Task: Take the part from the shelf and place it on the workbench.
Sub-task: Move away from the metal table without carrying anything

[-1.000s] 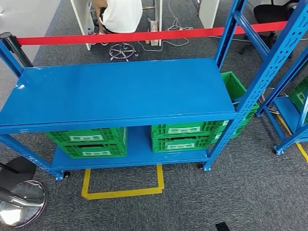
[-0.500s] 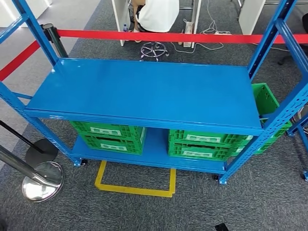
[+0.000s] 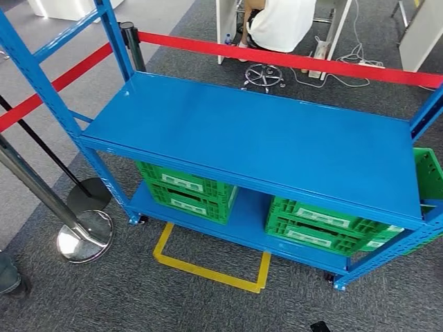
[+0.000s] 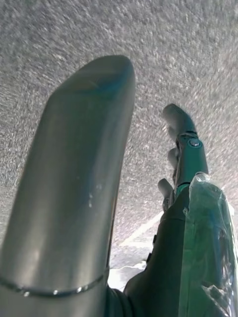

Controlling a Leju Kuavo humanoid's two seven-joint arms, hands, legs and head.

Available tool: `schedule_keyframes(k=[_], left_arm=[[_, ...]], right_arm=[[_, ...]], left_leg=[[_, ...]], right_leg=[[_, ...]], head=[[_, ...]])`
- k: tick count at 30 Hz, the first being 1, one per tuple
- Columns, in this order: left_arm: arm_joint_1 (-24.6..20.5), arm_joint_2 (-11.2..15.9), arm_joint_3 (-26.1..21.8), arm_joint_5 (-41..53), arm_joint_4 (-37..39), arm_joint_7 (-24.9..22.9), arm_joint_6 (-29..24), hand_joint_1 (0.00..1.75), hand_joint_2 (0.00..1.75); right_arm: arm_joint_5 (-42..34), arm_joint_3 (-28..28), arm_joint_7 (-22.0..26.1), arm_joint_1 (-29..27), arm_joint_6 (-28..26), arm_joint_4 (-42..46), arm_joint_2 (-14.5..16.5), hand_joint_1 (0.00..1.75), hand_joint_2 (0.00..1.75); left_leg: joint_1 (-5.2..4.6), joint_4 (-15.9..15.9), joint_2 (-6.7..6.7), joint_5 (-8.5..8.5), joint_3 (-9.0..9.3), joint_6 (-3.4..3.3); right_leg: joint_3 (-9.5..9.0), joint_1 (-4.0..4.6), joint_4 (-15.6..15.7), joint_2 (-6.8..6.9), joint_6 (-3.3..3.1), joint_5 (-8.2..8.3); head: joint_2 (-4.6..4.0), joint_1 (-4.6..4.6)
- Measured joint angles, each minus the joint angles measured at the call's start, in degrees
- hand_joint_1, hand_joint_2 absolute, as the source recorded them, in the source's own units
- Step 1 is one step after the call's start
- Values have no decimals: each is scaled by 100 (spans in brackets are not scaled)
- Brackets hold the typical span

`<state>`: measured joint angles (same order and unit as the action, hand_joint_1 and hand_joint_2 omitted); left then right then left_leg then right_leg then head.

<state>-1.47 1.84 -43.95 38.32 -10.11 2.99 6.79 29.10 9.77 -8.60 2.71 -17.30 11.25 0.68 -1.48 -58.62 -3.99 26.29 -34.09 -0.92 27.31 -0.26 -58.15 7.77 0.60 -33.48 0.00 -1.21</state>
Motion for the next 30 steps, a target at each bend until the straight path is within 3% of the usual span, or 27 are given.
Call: schedule_keyframes(k=[1,3,4,6,7,8,10,12,14,17,23,27,30], left_arm=[[17,2,0,1,1,0,-1,0,0],[19,0,-1,2,2,0,-6,0,0],[8,-3,-2,2,2,1,-15,0,0],[-11,-8,-2,2,2,1,-49,0,0],[-6,-10,-2,3,2,1,-68,0,44],[2,-13,-2,5,2,1,-84,0,87],[15,-17,-2,8,2,-2,-98,0,175],[9,-15,-5,5,2,-29,-97,0,87],[3,-7,-21,-7,2,-90,-61,0,0],[15,-3,-61,-38,2,-126,47,0,0],[18,-18,-93,-61,2,-98,160,0,0],[20,-24,-97,-60,2,-95,163,0,0],[17,-28,-100,-59,2,-93,163,0,0]], right_arm=[[-1,-1,3,10,0,3,0,0,0],[-12,-2,15,12,0,7,0,0,0],[-29,-2,21,6,0,6,-2,0,0],[-82,4,22,-6,-1,5,-8,0,0],[-110,9,13,-9,-3,5,-11,0,0],[-130,13,1,-15,-6,5,-12,0,0],[-160,20,-29,-25,-18,5,-12,0,87],[-185,31,-50,-17,-28,5,-10,0,87],[-203,45,-49,-6,-27,5,-5,0,0],[-229,54,117,-25,-8,5,-2,0,0],[-469,168,488,-21,-3,5,-2,0,0],[-636,300,574,-21,-16,5,7,0,0],[-697,389,600,-17,-37,5,23,0,0]], left_leg=[[16,41,75,-13,28,-23],[61,114,207,-39,96,-76],[65,119,269,-35,108,-97],[72,117,395,-16,119,-118],[74,116,446,-3,134,-118],[79,113,485,14,156,-106],[91,101,538,65,214,-60],[78,60,569,120,230,11],[57,27,579,143,214,-16],[52,38,578,127,221,-149],[59,69,578,136,243,-142],[51,54,578,164,239,-137],[52,179,550,106,306,-131]], right_leg=[[-20,-4,-38,-39,19,-38],[132,-13,-430,-357,52,-242],[334,-18,-799,-566,65,-391],[815,-30,-1524,-749,92,-590],[975,-35,-1669,-769,104,-538],[1023,-41,-1584,-771,114,-363],[836,-66,-891,-774,133,167],[595,-78,-264,-797,116,446],[521,-76,-113,-818,73,455],[517,-68,-109,-821,55,464],[503,-50,-107,-816,0,434],[491,-64,-99,-812,7,434],[481,-68,-68,-823,47,439]], head=[[-1,13],[-1,29],[-2,44],[-2,56],[-2,57],[-2,57],[-2,59],[-1,66],[-2,67],[-2,59],[-2,61],[-1,58],[-1,62]])
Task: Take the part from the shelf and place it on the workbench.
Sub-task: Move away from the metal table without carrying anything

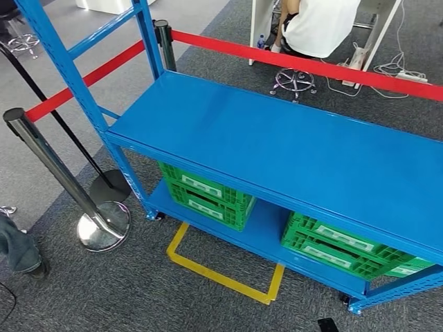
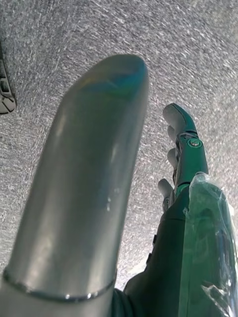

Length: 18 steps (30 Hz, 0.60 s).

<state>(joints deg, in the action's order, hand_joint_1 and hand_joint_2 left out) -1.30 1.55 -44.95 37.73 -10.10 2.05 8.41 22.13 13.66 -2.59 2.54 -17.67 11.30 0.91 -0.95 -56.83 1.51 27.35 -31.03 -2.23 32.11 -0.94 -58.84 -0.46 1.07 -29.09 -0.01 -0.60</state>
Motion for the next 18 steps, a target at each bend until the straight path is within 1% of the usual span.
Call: schedule_keyframes(k=[1,2,3,4,5,6,7,8,9,10,11,12,13,14,15,16,17,18], left_arm=[[-1,-4,-1,1,0,1,0,0,0],[-1,-9,-1,2,0,1,0,0,0],[-1,-17,-1,3,0,1,0,0,0],[-1,-22,0,5,0,1,0,0,0],[-1,-28,0,9,0,1,0,0,0],[-1,-36,0,12,0,1,0,0,0],[-1,-44,1,15,0,1,0,0,0],[-1,-51,0,16,0,1,0,0,0],[0,-58,1,17,0,1,0,0,0],[0,-55,0,17,0,0,-1,0,0],[-1,-50,0,19,0,0,-2,0,0],[-4,-46,0,20,0,0,-2,0,0],[-8,-42,-1,22,0,0,-2,0,0],[-13,-46,-1,26,0,0,-3,0,0],[-17,-51,-1,29,0,0,-3,0,0],[-20,-53,-1,32,0,0,-4,0,0],[-19,-54,-1,35,0,0,-4,0,0],[-17,-55,-1,36,0,0,-5,0,0]], right_arm=[[-2,22,0,4,-10,0,2,0,0],[2,37,-2,9,-20,0,2,0,0],[6,48,-8,13,-27,0,2,0,0],[11,54,-16,14,-32,0,2,0,0],[16,56,-25,8,-32,0,3,0,0],[20,57,-33,-2,-31,0,3,0,0],[23,58,-39,-12,-31,0,-3,0,0],[26,62,-43,-19,-31,0,-10,0,0],[29,66,-44,-18,-31,0,-18,0,0],[31,70,-45,-9,-30,0,-22,0,0],[32,73,-45,4,-29,0,-22,0,0],[32,76,-45,15,-28,0,-21,0,0],[33,78,-46,21,-28,0,-19,0,0],[34,80,-48,18,-28,0,-19,0,0],[35,81,-50,10,-28,0,-19,0,0],[39,83,-54,4,-28,0,-19,0,0],[44,83,-58,6,-28,0,-19,0,0],[47,83,-63,12,-29,0,-20,0,0]], left_leg=[[14,79,-24,-35,43,11],[32,149,-56,-66,81,25],[44,180,-93,-73,103,35],[46,185,-123,-66,107,33],[47,183,-158,-55,110,36],[48,181,-193,-41,118,43],[53,179,-227,-26,132,59],[62,170,-262,-3,153,82],[74,151,-299,29,177,114],[73,120,-335,70,191,156],[69,82,-366,109,198,191],[61,51,-397,139,201,221],[53,31,-423,157,202,241],[60,19,-448,169,209,252],[72,2,-447,194,214,271],[85,-72,-409,263,190,294],[98,-255,-353,394,112,317],[106,-559,-285,573,-24,337]], right_leg=[[39,6,-70,-3,14,-50],[131,13,-250,-2,26,-154],[291,15,-553,0,39,-309],[485,15,-925,1,61,-481],[673,10,-1269,2,84,-603],[797,3,-1475,7,107,-633],[810,-7,-1461,19,128,-546],[702,-18,-1216,48,147,-358],[510,-30,-813,120,168,-143],[318,-23,-435,195,173,2],[165,-16,-156,242,142,85],[84,-3,-16,261,98,96],[67,15,-5,228,39,69],[65,15,-7,181,-17,72],[69,15,-9,148,-53,71],[69,12,-7,115,-85,72],[68,7,-2,82,-115,75],[67,6,0,46,-139,75]], head=[[-1,5],[0,14],[0,19],[1,25],[1,27],[0,26],[0,27],[-1,28],[0,29],[0,38],[0,42],[1,39],[1,37],[1,31],[0,24],[0,23],[0,21],[0,15]])
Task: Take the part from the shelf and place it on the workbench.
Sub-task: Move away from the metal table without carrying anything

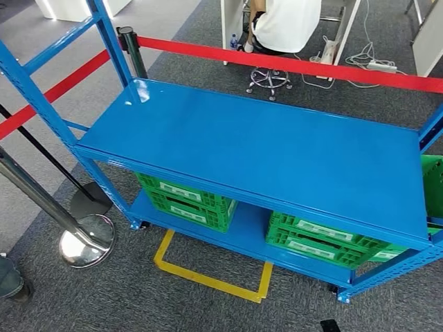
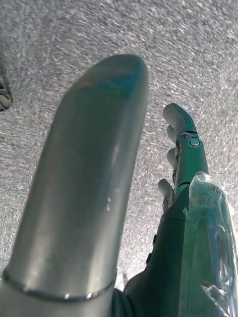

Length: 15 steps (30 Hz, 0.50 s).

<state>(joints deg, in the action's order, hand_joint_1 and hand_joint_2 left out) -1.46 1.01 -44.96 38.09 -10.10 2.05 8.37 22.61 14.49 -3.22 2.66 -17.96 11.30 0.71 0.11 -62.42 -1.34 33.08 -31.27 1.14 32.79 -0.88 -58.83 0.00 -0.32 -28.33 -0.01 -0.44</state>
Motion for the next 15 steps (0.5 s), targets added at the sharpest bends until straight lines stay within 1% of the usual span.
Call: schedule_keyframes(k=[1,2,3,4,5,7,8,9,11,12,13,14,15], left_arm=[[4,-2,0,1,0,0,0,0,0],[9,-4,0,1,0,0,0,0,0],[14,-8,0,1,0,0,0,0,0],[19,-12,0,1,0,0,0,0,0],[21,-14,0,1,0,0,-1,0,0],[23,-11,0,3,0,0,-4,0,0],[20,-8,-1,4,1,0,-6,0,0],[9,-3,-1,5,1,0,-12,0,0],[-21,8,-2,5,2,0,-24,0,0],[-30,12,-2,5,2,0,-29,0,0],[-29,12,-2,6,2,0,-31,0,0],[-24,11,-2,6,2,0,-32,0,0],[-15,10,-2,7,2,0,-32,0,0]], right_arm=[[3,0,-4,6,-1,0,-2,0,0],[4,0,-7,10,-2,0,-3,0,0],[4,1,-9,9,-3,0,-5,0,0],[4,0,-10,7,-3,0,-5,0,0],[4,-1,-11,6,-3,0,-5,0,0],[4,-2,-15,12,-3,0,-2,0,0],[7,-2,-15,18,-6,0,2,0,0],[15,-2,-14,18,-15,0,4,0,0],[50,-2,-16,-2,-53,0,8,0,0],[70,-2,-20,-16,-73,0,8,0,0],[85,-2,-24,-24,-89,0,7,0,0],[93,-2,-28,-22,-98,0,7,0,0],[98,-4,-29,-11,-103,0,8,0,0]], left_leg=[[5,-406,49,200,-193,8],[7,-813,69,360,-396,9],[8,-1096,80,422,-550,0],[7,-1173,92,358,-618,-18],[6,-1017,115,178,-578,-44],[1,-276,255,-307,-283,-106],[-5,63,326,-460,-140,-134],[-14,299,381,-521,-44,-155],[-36,448,387,-497,1,-183],[-30,499,370,-505,13,-200],[-27,542,349,-532,27,-219],[-21,585,325,-559,44,-243],[-19,618,291,-577,59,-263]], right_leg=[[2,5,0,-41,-15,-3],[2,12,-1,-86,-24,-5],[-2,20,-1,-140,-28,-7],[-9,27,-1,-200,-30,-8],[-21,32,-2,-267,-30,-8],[-50,31,0,-387,-27,-10],[-56,33,-2,-440,-20,-13],[-46,30,-3,-478,-3,-12],[-8,17,11,-529,61,1],[19,6,9,-519,95,0],[50,5,-30,-451,122,-33],[118,12,-159,-352,139,-122],[243,18,-412,-235,151,-272]], head=[[1,-1],[0,-1],[0,-1],[0,1],[0,1],[-1,2],[-1,-1],[-1,-7],[0,-14],[1,-14],[1,-9],[1,-3],[1,6]])
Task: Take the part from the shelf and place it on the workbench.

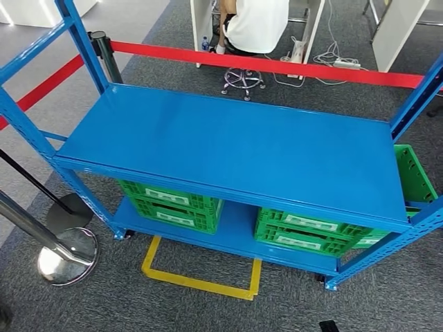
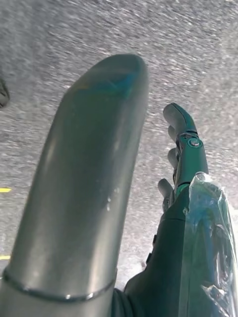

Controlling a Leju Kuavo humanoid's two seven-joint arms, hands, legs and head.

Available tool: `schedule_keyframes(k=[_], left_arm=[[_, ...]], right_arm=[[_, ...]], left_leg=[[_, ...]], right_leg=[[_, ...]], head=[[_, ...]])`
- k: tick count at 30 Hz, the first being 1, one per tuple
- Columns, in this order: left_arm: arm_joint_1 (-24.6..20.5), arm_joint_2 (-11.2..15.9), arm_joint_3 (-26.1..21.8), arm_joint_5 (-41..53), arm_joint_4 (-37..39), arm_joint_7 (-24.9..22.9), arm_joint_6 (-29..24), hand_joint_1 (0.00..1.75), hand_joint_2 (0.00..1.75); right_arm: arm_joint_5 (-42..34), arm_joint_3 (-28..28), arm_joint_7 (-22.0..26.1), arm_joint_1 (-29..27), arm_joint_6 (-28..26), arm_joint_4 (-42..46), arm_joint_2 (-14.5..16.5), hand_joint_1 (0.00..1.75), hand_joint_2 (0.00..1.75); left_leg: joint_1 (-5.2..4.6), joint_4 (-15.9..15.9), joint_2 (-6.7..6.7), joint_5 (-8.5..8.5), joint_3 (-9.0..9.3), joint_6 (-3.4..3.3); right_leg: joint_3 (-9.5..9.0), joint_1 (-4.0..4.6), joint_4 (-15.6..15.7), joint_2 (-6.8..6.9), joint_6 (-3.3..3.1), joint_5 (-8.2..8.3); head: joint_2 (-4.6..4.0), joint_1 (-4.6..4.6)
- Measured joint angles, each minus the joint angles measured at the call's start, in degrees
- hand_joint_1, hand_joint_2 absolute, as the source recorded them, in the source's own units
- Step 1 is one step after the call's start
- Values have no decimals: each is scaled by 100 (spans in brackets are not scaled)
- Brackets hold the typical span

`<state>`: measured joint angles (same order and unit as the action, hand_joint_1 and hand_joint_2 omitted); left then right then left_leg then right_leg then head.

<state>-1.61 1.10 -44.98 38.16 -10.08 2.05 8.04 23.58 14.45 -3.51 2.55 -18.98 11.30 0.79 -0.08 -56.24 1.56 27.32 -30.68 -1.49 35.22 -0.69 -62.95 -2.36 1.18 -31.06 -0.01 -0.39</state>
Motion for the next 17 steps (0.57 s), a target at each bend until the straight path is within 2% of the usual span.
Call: schedule_keyframes(k=[2,3,4,5,7,9,10,13,17], left_arm=[[20,-5,-1,1,0,0,0,0,0],[28,-8,-2,1,0,0,0,0,0],[32,-10,-3,1,0,0,0,0,0],[33,-10,-4,1,0,0,0,0,0],[30,-13,-6,1,0,0,1,0,0],[28,-10,-8,2,0,0,-7,0,0],[28,-6,-9,5,0,-1,-16,0,0],[30,-4,-11,16,0,-9,-33,0,0],[22,0,-11,17,0,-11,-35,0,0]], right_arm=[[3,-4,-3,24,-3,0,3,0,0],[4,-6,-5,27,-4,0,4,0,0],[4,-6,-8,23,-5,0,4,0,0],[4,-5,-11,19,-6,0,3,0,0],[5,-5,-13,17,-8,0,1,0,0],[18,-7,-36,33,-13,0,0,0,0],[32,-8,-66,38,-20,0,1,0,0],[73,-10,-175,31,-48,0,2,0,0],[77,-11,-237,34,-80,0,2,0,0]], left_leg=[[-28,2,-66,3,2,-26],[-40,-1,-97,7,2,-31],[-47,-3,-120,9,4,-33],[-50,-6,-135,12,8,-29],[-52,-16,-154,29,26,-6],[-76,-50,-166,58,27,38],[-91,-71,-169,69,20,32],[-107,-95,-172,71,11,-51],[-98,-65,-172,57,19,-44]], right_leg=[[357,4,-751,154,28,-366],[504,2,-1059,175,43,-471],[559,1,-1179,181,53,-466],[498,1,-1066,185,58,-351],[96,0,-302,218,51,18],[-266,0,341,247,13,207],[-338,-1,466,254,-1,219],[-352,4,489,245,-9,233],[-351,22,487,243,-34,224]], head=[[1,9],[1,10],[0,9],[0,12],[0,12],[-1,6],[0,3],[-1,-1],[0,1]])
